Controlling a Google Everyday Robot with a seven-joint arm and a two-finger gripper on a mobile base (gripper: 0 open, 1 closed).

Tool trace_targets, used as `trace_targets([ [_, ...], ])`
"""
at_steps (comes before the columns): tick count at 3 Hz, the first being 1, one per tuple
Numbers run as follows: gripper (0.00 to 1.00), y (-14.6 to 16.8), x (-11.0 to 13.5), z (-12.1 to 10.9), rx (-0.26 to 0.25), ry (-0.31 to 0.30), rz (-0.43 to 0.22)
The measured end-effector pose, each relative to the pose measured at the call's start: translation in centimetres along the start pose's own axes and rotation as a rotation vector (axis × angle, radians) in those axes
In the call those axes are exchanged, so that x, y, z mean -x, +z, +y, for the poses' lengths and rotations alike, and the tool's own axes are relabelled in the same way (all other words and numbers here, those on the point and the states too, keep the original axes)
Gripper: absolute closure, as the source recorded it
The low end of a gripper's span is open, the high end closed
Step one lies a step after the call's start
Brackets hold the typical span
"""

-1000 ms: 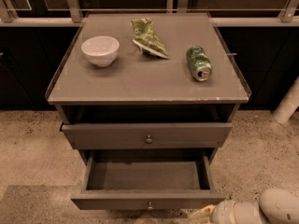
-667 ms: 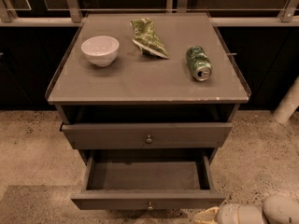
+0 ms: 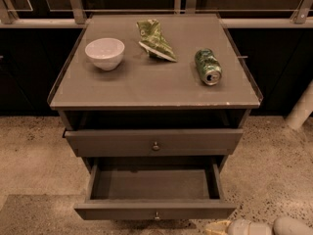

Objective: Close middle drawer

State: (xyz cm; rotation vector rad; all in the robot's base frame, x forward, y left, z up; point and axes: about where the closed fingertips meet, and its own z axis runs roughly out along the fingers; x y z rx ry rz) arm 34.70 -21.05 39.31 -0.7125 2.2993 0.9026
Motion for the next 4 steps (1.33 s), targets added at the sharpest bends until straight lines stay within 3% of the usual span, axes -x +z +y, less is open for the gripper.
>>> trace_targets([
  [1,1.00,1.0,-0.6,-2.1,-0.032,0.026,-0.033],
  [2,1.00,2.2,0.8,-3.9,-0.069,0.011,-0.065],
  [3,1.00,3.4,3.1,-5.4,-0.107,-0.021,-0.096],
  [4,1.00,5.9,8.4,-6.3,-0.141,-0.133,-0.100],
])
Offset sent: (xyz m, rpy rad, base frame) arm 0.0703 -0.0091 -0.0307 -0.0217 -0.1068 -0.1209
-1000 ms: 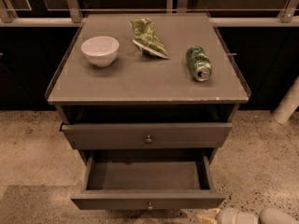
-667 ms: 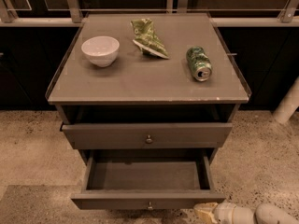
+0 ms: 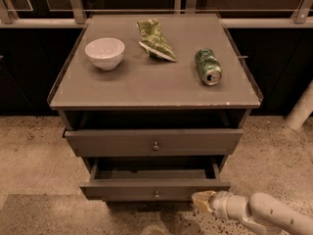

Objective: Close middle drawer

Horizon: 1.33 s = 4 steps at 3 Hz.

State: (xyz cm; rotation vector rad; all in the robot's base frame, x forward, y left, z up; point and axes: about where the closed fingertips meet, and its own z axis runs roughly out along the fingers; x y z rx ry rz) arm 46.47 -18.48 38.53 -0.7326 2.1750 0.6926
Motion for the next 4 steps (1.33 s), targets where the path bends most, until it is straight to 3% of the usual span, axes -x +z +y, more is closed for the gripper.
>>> trace_targets([
  [1,1.00,0.4,0.2,-0.3,-0.002,-0.009,0.001],
  [4,1.00,4.4,1.8,-4.7,-0.040,-0.054,-0.002],
])
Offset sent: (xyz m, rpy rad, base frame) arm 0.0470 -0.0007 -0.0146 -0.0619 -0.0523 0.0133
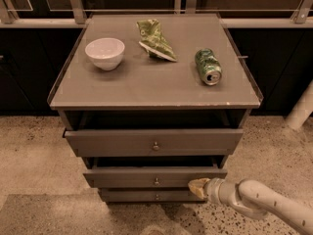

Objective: Close middle drawer

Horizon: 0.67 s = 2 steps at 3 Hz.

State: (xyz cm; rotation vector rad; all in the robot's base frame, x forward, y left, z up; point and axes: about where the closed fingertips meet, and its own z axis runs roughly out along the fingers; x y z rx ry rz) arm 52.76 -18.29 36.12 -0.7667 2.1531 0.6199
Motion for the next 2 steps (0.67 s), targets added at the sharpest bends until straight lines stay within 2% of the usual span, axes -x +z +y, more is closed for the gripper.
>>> trace_targets([
  [2,1.00,0.9,1.8,-2.3,-0.030,-0.028,-0.036],
])
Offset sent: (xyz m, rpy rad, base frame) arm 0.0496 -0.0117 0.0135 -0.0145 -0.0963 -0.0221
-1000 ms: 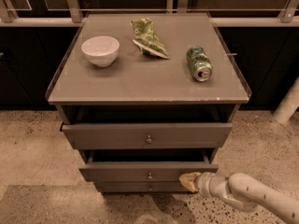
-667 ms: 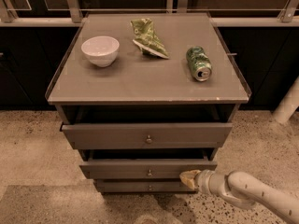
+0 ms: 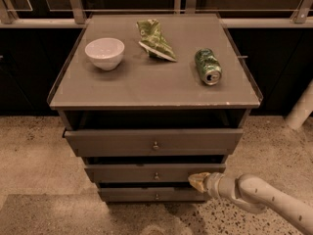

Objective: Close middle drawer

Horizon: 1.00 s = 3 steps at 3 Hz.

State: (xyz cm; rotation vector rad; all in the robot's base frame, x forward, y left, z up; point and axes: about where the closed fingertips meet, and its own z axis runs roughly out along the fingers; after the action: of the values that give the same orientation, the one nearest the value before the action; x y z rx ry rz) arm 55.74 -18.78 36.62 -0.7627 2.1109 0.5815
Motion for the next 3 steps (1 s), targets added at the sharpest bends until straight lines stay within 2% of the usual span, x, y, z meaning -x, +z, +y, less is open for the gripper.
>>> trace_targets([
  [1,1.00,0.0,0.5,0.0,0.001,-0.009,-0.006],
  [2,1.00,-2.1,-0.1,0.9,0.026,0.047,0.030],
  [3,1.00,-8.0,-0.9,0.9,0.010,0.161,0.124],
])
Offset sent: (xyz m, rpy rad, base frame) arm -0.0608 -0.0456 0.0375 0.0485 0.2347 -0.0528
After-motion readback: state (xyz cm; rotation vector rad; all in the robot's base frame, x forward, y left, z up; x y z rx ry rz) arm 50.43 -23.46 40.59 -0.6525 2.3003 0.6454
